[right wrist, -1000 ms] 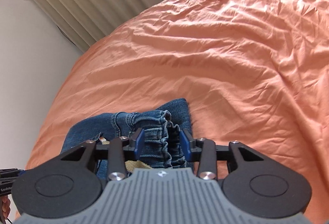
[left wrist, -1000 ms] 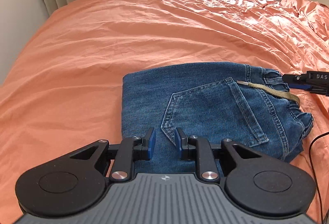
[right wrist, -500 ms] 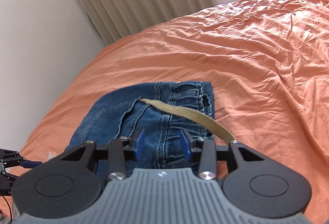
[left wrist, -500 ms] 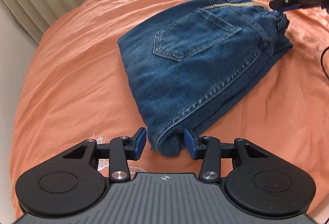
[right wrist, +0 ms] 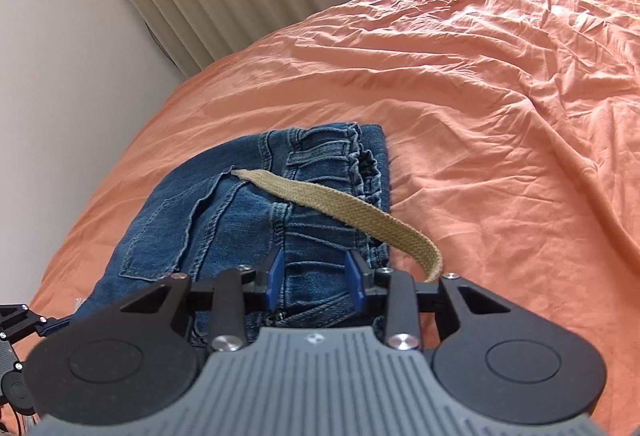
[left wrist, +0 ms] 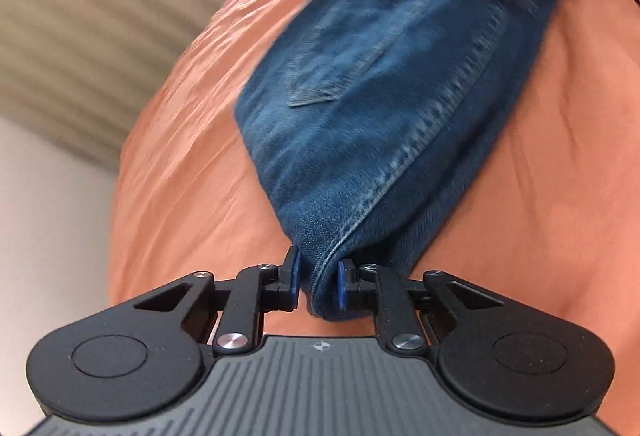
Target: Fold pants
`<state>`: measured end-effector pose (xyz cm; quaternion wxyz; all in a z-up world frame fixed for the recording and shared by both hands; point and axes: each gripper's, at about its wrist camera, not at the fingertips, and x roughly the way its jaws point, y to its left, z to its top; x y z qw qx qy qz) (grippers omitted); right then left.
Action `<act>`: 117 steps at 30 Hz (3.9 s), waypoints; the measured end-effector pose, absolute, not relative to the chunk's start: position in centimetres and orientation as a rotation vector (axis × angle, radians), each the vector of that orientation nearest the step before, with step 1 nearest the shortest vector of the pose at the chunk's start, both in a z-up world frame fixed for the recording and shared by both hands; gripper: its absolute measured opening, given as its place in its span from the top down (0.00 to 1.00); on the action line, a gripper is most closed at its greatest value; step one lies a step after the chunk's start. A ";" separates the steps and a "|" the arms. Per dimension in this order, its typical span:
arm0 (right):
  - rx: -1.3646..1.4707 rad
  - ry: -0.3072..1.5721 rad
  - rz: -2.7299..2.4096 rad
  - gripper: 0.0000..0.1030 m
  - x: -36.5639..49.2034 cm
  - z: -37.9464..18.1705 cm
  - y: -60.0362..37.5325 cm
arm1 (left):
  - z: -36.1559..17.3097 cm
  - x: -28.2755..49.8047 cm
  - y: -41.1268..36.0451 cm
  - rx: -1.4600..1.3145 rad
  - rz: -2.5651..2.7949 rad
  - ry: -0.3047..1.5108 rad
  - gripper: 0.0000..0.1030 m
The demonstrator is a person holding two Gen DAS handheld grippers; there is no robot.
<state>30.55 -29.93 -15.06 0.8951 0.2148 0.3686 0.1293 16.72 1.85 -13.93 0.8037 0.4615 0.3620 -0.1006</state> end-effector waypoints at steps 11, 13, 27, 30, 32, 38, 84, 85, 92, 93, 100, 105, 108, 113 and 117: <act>0.450 0.876 0.245 0.56 31.9 -17.4 -30.7 | -18.4 15.9 2.6 1.158 -0.285 0.820 0.83; 0.486 0.885 0.248 0.56 32.1 -17.8 -31.1 | -18.0 15.8 2.5 1.146 -0.283 0.829 0.83; 0.529 0.929 0.230 0.54 30.0 -16.5 -32.0 | -14.2 16.1 4.8 0.932 -0.228 0.965 0.93; 0.541 0.918 0.230 0.51 28.9 -15.3 -32.8 | -11.4 16.5 5.5 0.810 -0.205 0.952 0.88; 0.579 0.887 0.245 0.49 28.3 -14.7 -33.5 | -9.4 17.5 5.9 0.703 -0.194 0.940 0.87; 0.856 0.787 0.308 0.36 28.3 -15.0 -36.7 | -5.8 20.7 7.5 0.251 -0.159 0.957 0.60; 0.894 0.755 0.488 0.80 33.7 -13.5 -33.9 | -8.6 31.5 11.7 -0.393 -0.221 0.908 0.93; 0.886 0.747 0.492 0.80 33.3 -12.7 -33.6 | -8.0 31.1 11.8 -0.380 -0.225 0.903 0.93; 0.810 0.749 0.574 0.80 31.5 -7.4 -28.5 | -4.2 27.6 15.0 -0.352 -0.212 0.844 0.93; 0.799 0.752 0.590 0.80 31.4 -6.8 -27.4 | -3.7 27.2 15.8 -0.352 -0.204 0.836 0.93; 0.760 0.806 0.678 0.81 32.0 -5.6 -18.4 | -0.8 25.1 22.9 -0.309 -0.120 0.807 0.93; 0.740 0.873 0.701 0.81 33.6 -7.0 -12.3 | -1.3 25.4 27.2 -0.284 -0.065 0.824 0.93; 0.724 0.908 0.696 0.81 34.7 -8.6 -9.7 | -3.0 26.5 29.5 -0.292 -0.042 0.844 0.93; 0.706 0.955 0.632 0.81 36.5 -11.7 -7.5 | -7.1 28.5 31.9 -0.328 -0.032 0.885 0.93; 0.694 1.003 0.569 0.81 37.9 -14.4 -8.1 | -9.9 30.1 33.4 -0.368 -0.013 0.896 0.93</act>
